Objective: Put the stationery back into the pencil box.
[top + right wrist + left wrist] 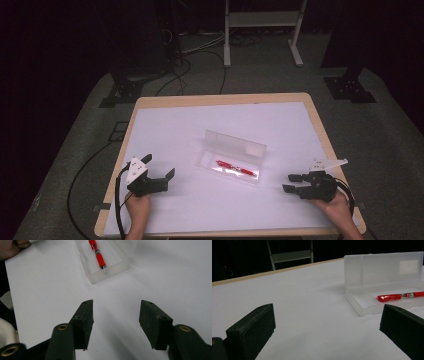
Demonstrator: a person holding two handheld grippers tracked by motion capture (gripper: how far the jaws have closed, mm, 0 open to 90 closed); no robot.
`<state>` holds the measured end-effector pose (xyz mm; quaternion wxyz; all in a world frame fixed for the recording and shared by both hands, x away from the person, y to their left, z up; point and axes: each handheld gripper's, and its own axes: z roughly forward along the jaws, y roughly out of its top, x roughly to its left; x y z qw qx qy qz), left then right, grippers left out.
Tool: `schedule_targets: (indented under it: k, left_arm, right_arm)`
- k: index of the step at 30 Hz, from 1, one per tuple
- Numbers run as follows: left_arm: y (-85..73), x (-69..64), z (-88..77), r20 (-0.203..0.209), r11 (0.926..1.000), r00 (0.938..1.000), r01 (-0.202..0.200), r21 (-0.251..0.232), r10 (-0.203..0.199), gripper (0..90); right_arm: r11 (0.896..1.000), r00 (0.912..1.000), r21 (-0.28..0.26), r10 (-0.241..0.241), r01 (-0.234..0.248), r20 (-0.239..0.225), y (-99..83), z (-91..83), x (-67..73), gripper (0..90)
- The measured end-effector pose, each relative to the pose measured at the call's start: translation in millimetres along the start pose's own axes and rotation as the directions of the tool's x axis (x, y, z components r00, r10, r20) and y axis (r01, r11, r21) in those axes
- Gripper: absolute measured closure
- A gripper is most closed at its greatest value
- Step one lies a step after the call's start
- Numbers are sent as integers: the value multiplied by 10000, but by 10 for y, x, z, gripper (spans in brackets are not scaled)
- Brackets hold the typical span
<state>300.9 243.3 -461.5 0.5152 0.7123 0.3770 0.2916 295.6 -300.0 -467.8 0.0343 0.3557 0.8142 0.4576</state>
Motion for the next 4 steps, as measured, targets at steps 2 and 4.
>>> schedule_targets:
  k: [2,4]
  left_arm:
    - [0,2,0,7,10000,10000,9,0,-9,0]
    - [0,2,0,9,10000,10000,61,-26,-61,0]
  right_arm:
    - [9997,9999,-191,134,-136,-107,-28,-18,6,412]
    - [9994,9998,-301,160,-163,-85,-55,-31,7,396]
